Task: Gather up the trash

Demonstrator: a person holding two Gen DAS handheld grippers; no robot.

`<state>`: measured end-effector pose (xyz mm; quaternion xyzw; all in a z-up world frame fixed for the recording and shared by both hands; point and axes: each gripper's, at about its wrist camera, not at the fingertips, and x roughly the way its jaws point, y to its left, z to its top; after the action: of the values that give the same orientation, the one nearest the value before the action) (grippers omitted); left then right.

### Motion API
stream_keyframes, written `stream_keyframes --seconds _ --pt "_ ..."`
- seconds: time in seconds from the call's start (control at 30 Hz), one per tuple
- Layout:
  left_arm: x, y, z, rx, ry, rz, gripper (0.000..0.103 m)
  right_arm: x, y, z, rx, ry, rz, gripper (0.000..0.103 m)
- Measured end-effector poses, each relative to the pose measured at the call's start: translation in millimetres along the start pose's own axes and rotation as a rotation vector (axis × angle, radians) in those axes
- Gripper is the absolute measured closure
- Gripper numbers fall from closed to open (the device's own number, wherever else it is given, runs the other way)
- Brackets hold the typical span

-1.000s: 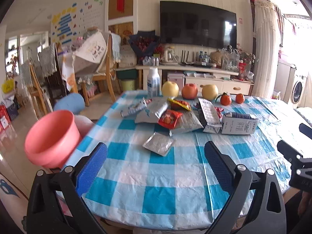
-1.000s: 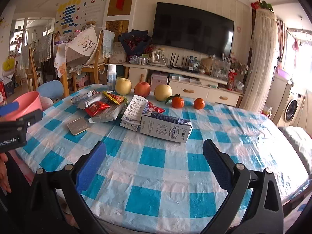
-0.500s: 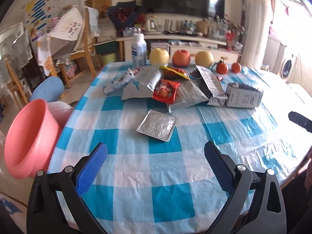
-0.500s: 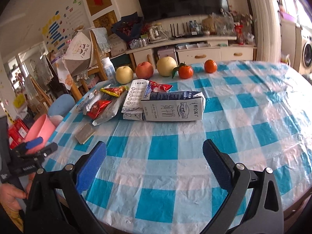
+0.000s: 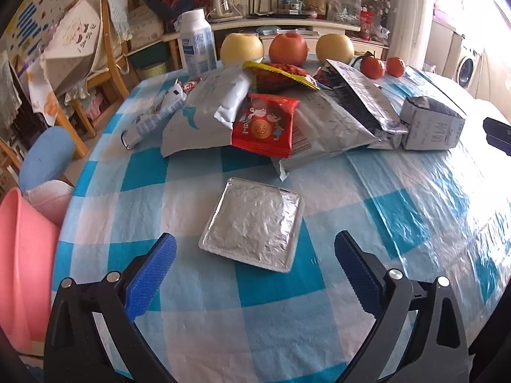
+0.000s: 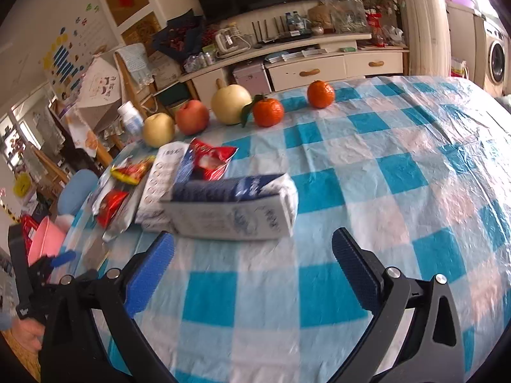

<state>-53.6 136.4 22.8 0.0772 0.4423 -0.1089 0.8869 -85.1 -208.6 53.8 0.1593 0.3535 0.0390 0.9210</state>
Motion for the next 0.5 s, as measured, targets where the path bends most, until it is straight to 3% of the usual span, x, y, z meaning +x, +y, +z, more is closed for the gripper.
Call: stream_keyframes --seconds 0.17,0.27,0.37,0.43,0.5 --pt "11.0 4.8 6.9 -0.022 0.008 -0.023 0.005 33.5 -12.0 18.1 0.030 0.042 0.040 0.004" --pt "16.9 8.0 9.3 -0.057 0.023 -0.045 0.006 48.6 -9.4 19.6 0.040 0.095 0.113 0.004" --pt "20.2 5.6 9.0 -0.057 0.030 -0.056 0.008 53.6 8.5 12.9 -0.020 0.154 0.170 0.004" --pt "20.8 5.3 9.6 -0.054 0.028 -0.049 0.017 51.0 25.0 5.3 -0.072 0.186 0.211 0.003" --pt "19.4 6.2 10.0 -0.059 0.020 -0.046 0.019 45.8 41.9 -5.3 -0.132 0.222 0.246 0.003"
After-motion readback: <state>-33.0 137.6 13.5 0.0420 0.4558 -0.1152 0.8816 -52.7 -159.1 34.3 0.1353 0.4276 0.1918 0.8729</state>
